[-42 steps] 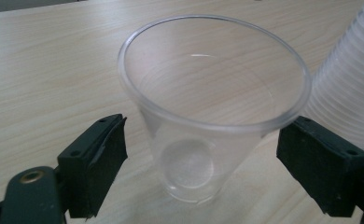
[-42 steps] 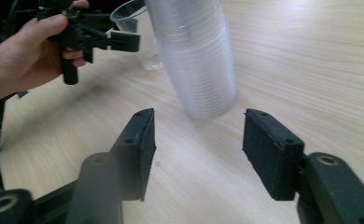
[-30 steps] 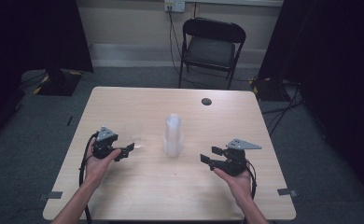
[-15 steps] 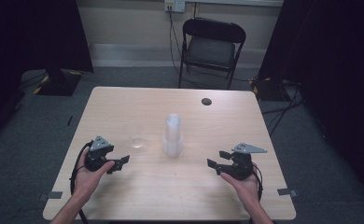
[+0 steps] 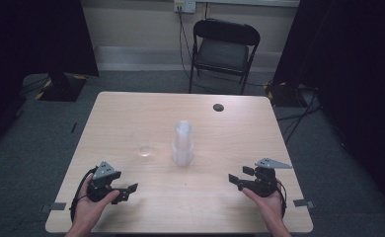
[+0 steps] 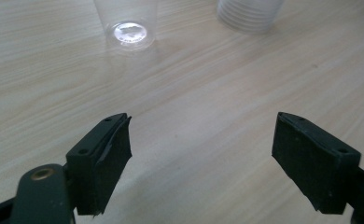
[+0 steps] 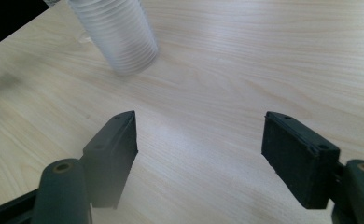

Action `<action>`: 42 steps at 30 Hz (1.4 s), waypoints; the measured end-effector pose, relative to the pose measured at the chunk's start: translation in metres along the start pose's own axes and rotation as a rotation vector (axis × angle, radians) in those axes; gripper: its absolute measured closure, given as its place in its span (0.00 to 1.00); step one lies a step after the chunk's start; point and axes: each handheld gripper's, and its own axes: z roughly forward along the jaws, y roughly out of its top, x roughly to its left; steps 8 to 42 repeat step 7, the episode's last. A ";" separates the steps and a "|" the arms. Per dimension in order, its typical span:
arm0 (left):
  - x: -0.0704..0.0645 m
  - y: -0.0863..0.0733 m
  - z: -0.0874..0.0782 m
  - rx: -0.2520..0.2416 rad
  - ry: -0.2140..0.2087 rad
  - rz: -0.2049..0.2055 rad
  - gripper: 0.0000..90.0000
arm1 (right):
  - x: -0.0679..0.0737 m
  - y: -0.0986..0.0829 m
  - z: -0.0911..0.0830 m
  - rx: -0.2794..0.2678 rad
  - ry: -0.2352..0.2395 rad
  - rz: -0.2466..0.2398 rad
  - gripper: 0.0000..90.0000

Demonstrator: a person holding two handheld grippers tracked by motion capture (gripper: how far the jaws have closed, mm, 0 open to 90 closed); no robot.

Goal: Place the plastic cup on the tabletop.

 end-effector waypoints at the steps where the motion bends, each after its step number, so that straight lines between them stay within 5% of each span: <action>1: -0.001 -0.003 -0.002 -0.002 -0.004 0.006 0.21 | 0.001 0.000 -0.001 -0.002 -0.006 0.003 0.30; 7: 0.004 -0.007 -0.007 -0.037 0.037 -0.017 0.21 | -0.002 -0.004 0.001 0.006 -0.028 0.004 0.29; 42: 0.004 -0.007 -0.007 -0.037 0.037 -0.017 0.21 | -0.002 -0.004 0.001 0.006 -0.028 0.004 0.29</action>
